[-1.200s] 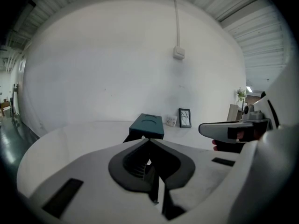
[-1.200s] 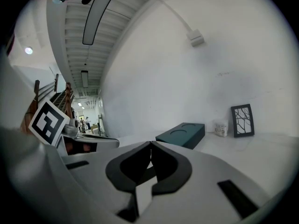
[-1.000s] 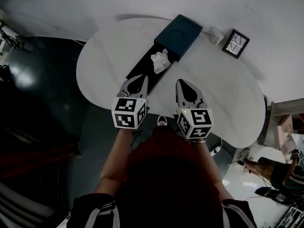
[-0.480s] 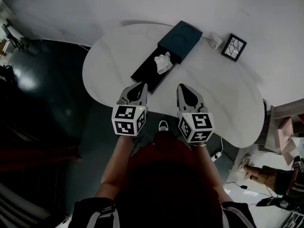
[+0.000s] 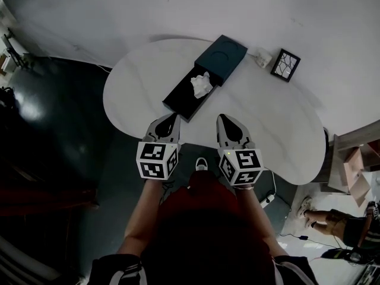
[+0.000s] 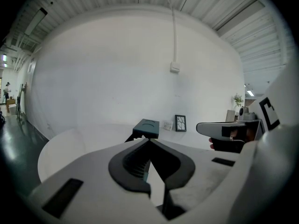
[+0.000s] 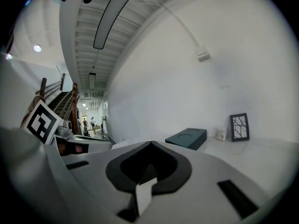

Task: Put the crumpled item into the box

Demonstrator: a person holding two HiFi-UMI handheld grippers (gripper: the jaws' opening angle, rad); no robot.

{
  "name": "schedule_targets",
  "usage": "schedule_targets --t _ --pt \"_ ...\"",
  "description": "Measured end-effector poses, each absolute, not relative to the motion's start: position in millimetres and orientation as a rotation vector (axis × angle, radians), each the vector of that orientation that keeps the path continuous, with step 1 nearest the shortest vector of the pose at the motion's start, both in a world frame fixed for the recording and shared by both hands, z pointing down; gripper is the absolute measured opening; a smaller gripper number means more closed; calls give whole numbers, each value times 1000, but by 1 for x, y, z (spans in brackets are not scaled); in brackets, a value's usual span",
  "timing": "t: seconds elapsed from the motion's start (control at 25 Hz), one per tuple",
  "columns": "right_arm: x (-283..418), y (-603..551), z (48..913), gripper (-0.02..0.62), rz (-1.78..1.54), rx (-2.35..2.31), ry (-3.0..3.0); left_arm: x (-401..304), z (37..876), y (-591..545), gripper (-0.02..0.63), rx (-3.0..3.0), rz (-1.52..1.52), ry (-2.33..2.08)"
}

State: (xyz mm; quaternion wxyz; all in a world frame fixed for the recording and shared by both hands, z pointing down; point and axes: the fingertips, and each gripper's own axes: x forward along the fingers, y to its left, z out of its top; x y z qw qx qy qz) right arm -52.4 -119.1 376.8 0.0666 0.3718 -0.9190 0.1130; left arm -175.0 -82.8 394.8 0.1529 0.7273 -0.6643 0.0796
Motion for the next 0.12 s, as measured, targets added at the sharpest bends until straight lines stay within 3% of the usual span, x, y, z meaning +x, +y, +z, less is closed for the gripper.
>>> schedule_targets --t 0.12 --pt "-54 -119 373 15 331 1138 -2779 -177 390 -82 23 2109 229 -1905"
